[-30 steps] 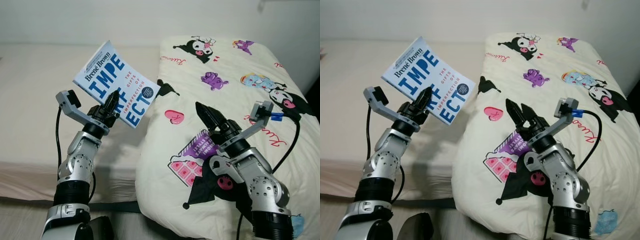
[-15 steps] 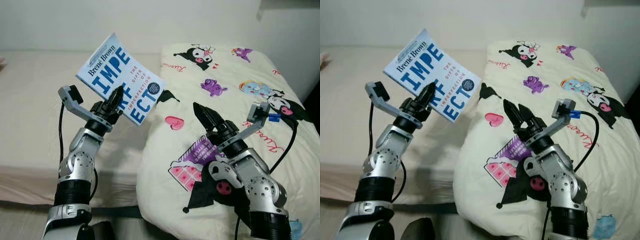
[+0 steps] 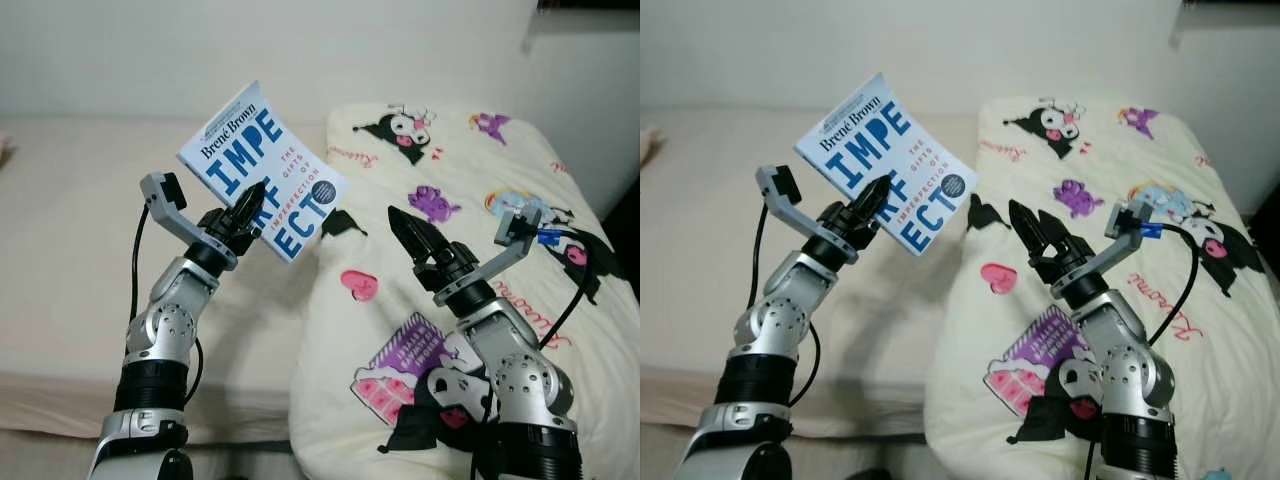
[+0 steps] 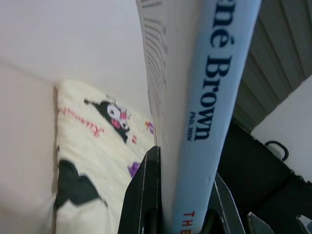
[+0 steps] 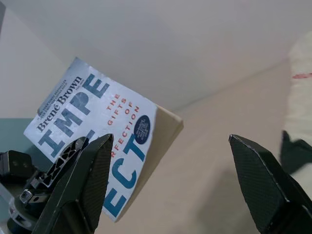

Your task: Clean up the room

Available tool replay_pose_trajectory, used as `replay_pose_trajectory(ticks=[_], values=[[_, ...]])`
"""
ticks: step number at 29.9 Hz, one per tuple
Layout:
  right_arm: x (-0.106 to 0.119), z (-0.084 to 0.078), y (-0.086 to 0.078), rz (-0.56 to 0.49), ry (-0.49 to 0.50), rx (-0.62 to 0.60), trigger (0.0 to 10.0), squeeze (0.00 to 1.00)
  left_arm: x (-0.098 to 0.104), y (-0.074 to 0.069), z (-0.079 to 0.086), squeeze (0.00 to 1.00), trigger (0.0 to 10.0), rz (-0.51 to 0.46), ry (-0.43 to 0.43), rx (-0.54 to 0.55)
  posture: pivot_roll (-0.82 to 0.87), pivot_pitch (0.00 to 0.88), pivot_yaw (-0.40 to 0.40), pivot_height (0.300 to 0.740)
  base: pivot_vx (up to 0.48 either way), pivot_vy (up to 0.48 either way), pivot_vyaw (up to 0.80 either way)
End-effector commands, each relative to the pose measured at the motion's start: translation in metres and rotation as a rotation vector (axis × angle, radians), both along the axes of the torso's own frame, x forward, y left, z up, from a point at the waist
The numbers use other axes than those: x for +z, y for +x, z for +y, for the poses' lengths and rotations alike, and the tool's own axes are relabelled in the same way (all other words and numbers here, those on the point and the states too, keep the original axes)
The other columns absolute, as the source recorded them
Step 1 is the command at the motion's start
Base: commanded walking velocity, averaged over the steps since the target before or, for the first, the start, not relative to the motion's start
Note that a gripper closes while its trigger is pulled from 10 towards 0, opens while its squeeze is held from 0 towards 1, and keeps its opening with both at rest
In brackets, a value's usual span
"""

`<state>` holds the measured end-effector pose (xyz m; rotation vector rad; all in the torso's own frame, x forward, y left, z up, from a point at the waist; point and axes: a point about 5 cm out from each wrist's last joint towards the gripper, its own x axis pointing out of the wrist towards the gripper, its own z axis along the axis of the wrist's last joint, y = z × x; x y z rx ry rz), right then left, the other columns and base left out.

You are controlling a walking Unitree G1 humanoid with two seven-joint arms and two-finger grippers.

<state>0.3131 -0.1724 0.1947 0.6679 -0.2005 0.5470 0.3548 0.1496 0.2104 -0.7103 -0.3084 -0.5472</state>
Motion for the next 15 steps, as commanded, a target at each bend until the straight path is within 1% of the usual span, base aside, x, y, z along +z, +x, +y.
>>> replay_pose_trajectory(ticks=[1,5,7,10,12,15], values=[[-0.0023,0.0015,-0.0018,0.006,0.019,0.018,10.0,0.00,0.0130,-0.0022,0.0050,0.00,10.0,-0.069,-0.014,0.006,-0.07,0.122,0.035,0.663,0.000,0.000,0.00],[-0.0027,0.0025,-0.0018,0.011,0.023,0.025,10.0,0.00,0.0109,-0.0029,0.0039,0.00,10.0,-0.068,-0.024,-0.006,-0.08,0.120,0.032,0.678,0.000,0.000,0.00],[-0.0027,0.0025,-0.0018,0.011,0.023,0.025,10.0,0.00,0.0109,-0.0029,0.0039,0.00,10.0,-0.068,-0.024,-0.006,-0.08,0.120,0.032,0.678,0.000,0.000,0.00],[-0.0021,0.0027,-0.0021,0.011,0.024,0.031,10.0,0.00,0.0087,-0.0038,0.0022,0.00,10.0,-0.064,-0.028,-0.016,-0.08,0.117,0.031,0.688,0.000,0.000,0.00],[-0.0025,0.0033,-0.0032,0.017,0.017,0.045,10.0,0.00,0.0064,-0.0060,-0.0018,0.00,10.0,-0.062,-0.035,-0.037,-0.08,0.110,0.026,0.703,0.000,0.000,0.00],[-0.0028,0.0035,-0.0033,0.020,0.015,0.047,10.0,0.00,0.0061,-0.0065,-0.0029,0.00,10.0,-0.063,-0.038,-0.044,-0.08,0.110,0.026,0.708,0.000,0.000,0.00]])
